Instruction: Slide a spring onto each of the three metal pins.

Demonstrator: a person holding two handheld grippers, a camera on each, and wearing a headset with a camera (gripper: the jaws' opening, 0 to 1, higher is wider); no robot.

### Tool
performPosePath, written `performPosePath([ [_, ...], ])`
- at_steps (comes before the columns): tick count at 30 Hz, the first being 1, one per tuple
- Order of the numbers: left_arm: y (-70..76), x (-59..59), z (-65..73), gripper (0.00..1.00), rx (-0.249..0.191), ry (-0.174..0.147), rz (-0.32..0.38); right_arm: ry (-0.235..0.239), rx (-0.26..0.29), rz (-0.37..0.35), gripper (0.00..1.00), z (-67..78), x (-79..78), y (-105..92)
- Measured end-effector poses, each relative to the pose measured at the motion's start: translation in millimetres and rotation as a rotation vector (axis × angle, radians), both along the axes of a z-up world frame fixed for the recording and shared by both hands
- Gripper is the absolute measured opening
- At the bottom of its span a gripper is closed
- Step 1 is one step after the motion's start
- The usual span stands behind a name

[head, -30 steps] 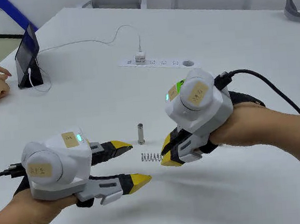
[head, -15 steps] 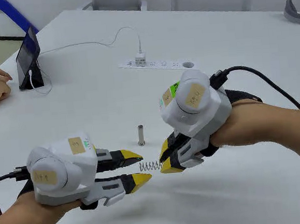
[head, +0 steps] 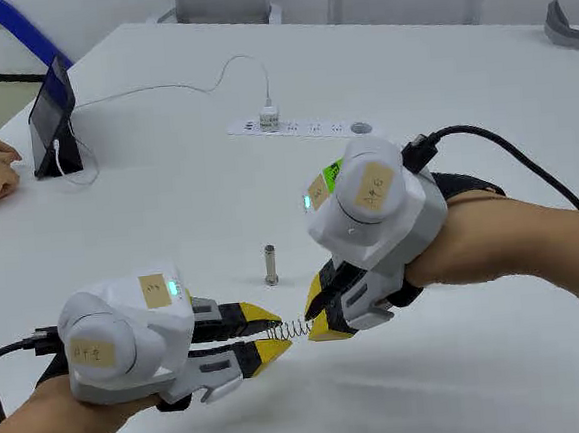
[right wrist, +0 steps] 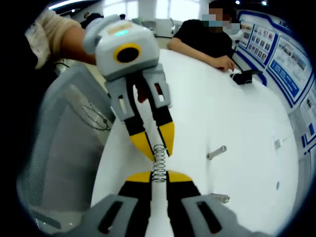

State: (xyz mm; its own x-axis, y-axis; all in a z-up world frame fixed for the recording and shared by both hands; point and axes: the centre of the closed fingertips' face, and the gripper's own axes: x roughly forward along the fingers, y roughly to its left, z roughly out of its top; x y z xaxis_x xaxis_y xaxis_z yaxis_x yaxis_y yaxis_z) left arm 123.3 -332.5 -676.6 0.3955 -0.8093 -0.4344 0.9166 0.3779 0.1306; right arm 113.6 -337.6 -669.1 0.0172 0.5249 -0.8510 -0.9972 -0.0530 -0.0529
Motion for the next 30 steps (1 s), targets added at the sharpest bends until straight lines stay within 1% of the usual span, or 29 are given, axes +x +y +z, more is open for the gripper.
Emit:
performPosePath([
  [6,-0.5,0.1,0.8,0.12,-0.003,-0.001,-0.002,-0.017,0.021,0.01,0.12,11.6,-1.5,4.9],
  [15,-3.6,-1.8,3.9,0.11,-0.008,-0.003,-0.008,-0.042,0.062,0.032,0.12,28.4,-5.1,18.3],
  [30,-6.9,-1.9,6.3,0.11,-0.027,0.006,-0.005,-0.055,0.106,0.037,0.12,35.6,-4.1,30.6],
])
